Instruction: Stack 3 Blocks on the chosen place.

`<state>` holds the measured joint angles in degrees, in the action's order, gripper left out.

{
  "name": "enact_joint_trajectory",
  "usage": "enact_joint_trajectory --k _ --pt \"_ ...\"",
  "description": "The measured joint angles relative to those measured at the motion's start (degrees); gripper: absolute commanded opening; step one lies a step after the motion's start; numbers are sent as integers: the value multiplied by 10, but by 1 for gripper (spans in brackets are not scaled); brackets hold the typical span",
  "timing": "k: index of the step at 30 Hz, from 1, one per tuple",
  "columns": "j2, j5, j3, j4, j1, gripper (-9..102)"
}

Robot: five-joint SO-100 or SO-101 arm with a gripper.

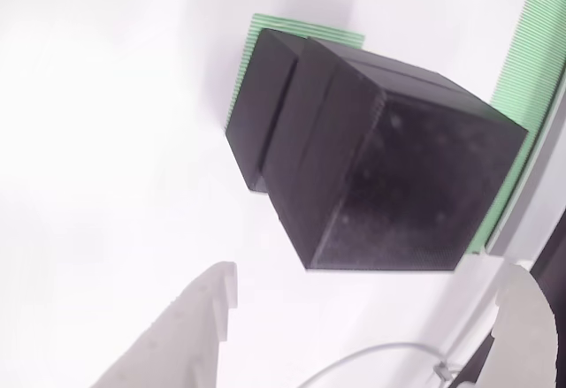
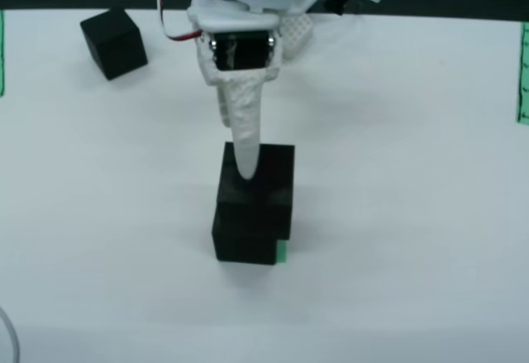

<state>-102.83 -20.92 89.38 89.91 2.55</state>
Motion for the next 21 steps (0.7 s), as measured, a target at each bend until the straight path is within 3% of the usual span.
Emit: enact_joint_trajectory --k 9,21 --pt "-122 -130 45 2 109 36" --pt "-160 -539 206 0 485 36"
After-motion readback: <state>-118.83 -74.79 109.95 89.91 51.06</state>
